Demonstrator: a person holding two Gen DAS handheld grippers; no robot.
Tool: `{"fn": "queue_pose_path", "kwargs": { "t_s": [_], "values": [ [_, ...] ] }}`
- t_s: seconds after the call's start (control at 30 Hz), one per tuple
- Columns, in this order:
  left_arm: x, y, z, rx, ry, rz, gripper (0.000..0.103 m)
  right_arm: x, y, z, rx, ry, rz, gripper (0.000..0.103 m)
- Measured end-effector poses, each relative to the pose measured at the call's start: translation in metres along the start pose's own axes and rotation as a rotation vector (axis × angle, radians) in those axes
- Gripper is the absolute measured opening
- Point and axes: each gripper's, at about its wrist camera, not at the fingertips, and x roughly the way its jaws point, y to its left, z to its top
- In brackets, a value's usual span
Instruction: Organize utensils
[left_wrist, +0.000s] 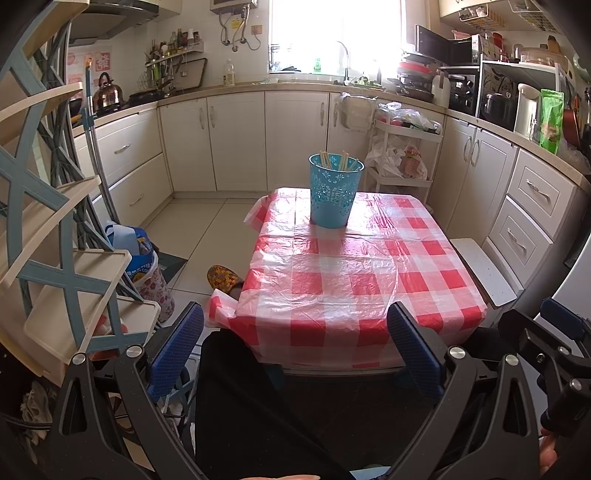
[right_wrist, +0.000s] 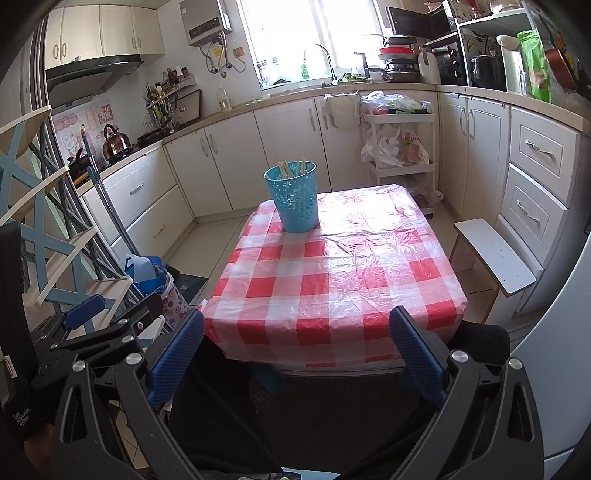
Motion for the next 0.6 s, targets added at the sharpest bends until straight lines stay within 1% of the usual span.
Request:
{"fn": "queue_pose_path", "kwargs": {
  "t_s": [0.6],
  "values": [
    [0.0027, 0.0004, -0.0027, -0.002, 0.010, 0.000, 0.095, 0.0032, -0.0012, -0.0041, -0.002, 0.011, -0.001, 0.096]
  ]
}}
